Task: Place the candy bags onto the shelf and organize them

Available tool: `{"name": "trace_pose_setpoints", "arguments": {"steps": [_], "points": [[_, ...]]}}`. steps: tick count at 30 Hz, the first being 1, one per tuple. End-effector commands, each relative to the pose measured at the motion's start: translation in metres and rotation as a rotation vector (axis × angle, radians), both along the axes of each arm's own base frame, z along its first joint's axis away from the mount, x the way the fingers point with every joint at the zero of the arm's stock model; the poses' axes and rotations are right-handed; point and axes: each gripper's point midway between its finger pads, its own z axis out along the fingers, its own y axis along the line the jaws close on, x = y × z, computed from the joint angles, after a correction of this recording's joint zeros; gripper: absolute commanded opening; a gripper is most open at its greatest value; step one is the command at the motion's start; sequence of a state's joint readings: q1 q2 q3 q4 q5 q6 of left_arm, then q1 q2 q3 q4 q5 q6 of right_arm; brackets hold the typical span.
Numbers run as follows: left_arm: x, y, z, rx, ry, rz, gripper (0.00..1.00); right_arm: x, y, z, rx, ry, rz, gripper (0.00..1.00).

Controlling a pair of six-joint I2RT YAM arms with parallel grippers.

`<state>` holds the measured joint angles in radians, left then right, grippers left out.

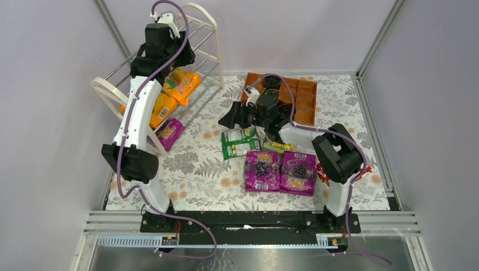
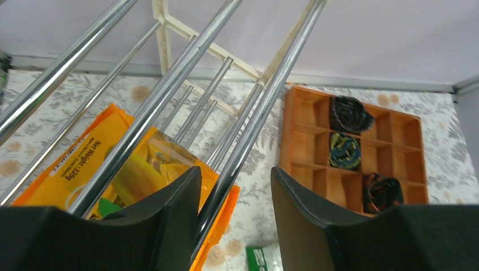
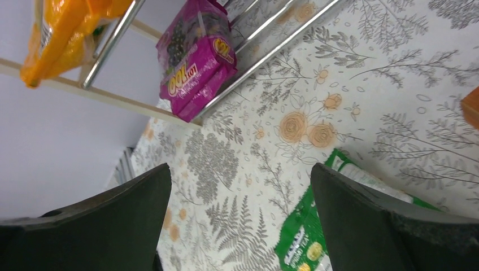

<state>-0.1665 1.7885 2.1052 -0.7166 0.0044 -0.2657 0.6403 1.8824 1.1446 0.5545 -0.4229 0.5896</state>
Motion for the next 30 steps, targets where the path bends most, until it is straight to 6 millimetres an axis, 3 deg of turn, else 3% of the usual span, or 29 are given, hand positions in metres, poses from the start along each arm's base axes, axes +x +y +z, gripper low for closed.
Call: {"name": "trace_pose_setpoints", "arguments": {"steps": [1, 6, 10, 14, 19, 23, 27, 30], "points": [[-0.039, -0.028, 0.003, -0.094, 0.056, -0.128, 0.52, 0.008, 0.018, 0.028, 0.189, 0.075, -0.002, 1.0], [-0.047, -0.021, 0.023, -0.085, 0.008, -0.104, 0.58, 0.022, 0.043, 0.069, 0.406, 0.189, -0.002, 1.0], [-0.051, -0.015, 0.039, -0.069, -0.037, -0.079, 0.71, 0.031, 0.062, 0.098, 0.539, 0.254, -0.017, 1.0], [-0.052, -0.002, 0.042, -0.057, -0.076, -0.006, 0.77, 0.038, 0.08, 0.098, 0.607, 0.334, -0.052, 0.98], [-0.057, 0.011, 0.04, -0.06, -0.127, 0.062, 0.84, 0.041, 0.117, 0.102, 0.576, 0.331, -0.03, 0.93], [-0.059, 0.022, 0.026, -0.05, -0.106, 0.131, 0.8, 0.043, 0.134, 0.103, 0.542, 0.307, -0.038, 0.84], [-0.066, 0.019, 0.011, -0.085, -0.108, 0.125, 0.76, 0.051, 0.141, 0.098, 0.498, 0.275, -0.069, 0.76], [-0.071, 0.023, 0.008, -0.087, -0.115, 0.147, 0.73, 0.058, 0.145, 0.092, 0.453, 0.257, -0.088, 0.6]]}}
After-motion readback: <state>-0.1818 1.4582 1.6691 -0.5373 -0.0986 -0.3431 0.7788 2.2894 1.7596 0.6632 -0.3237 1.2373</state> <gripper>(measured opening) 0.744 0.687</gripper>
